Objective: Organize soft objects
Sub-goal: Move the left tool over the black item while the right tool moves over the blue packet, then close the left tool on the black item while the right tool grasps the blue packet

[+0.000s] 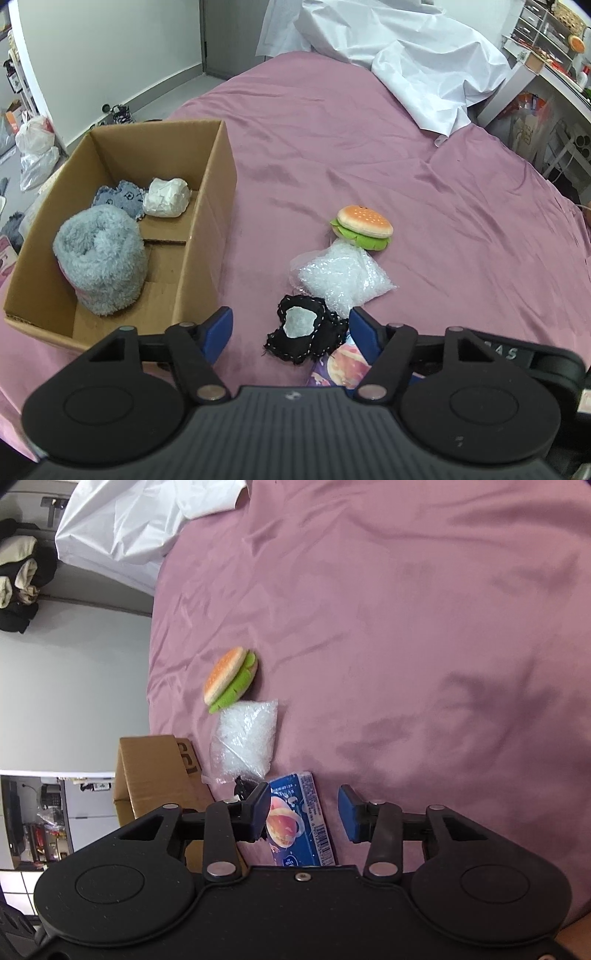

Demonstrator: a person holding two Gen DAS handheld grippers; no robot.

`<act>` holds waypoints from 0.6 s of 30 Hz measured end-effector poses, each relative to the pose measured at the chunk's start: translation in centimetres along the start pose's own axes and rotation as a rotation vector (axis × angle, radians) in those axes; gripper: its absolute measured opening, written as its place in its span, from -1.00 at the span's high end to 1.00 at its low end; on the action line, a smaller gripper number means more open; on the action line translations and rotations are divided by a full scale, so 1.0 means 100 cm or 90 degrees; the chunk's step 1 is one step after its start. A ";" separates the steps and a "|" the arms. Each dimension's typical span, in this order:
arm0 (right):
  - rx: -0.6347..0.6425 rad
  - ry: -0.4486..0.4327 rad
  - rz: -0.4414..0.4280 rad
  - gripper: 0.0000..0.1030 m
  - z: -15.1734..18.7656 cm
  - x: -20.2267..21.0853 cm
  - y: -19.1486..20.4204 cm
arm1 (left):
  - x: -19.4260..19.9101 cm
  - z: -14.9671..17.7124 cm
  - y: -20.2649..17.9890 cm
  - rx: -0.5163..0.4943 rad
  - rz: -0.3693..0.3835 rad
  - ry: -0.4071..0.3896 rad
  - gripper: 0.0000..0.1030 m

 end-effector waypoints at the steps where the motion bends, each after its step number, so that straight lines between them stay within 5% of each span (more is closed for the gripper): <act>1: 0.001 0.003 0.004 0.19 0.001 -0.003 0.000 | -0.001 0.000 0.001 0.004 0.000 0.001 -0.26; 8: 0.013 0.024 0.004 0.19 0.003 -0.018 0.003 | -0.005 -0.001 0.003 0.011 0.001 0.000 -0.21; 10: 0.014 0.032 0.000 0.28 0.004 -0.022 0.005 | -0.007 -0.001 0.003 0.010 0.002 0.003 -0.21; 11: 0.012 0.038 -0.001 0.48 0.004 -0.023 0.004 | -0.008 -0.001 0.003 0.011 0.004 0.005 -0.21; 18: 0.019 0.032 0.000 0.57 0.003 -0.019 0.004 | -0.017 -0.002 -0.003 0.015 0.010 0.008 -0.21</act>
Point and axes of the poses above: each gripper's, at about its wrist camera, not at the fingertips, and x roughly against the way its jaws point, y to its left, z to its underside, the point moved 4 cm from there along -x, roughly the way its jaws point, and after that the axes turned 8 degrees about -x, right-handed, at the moved point
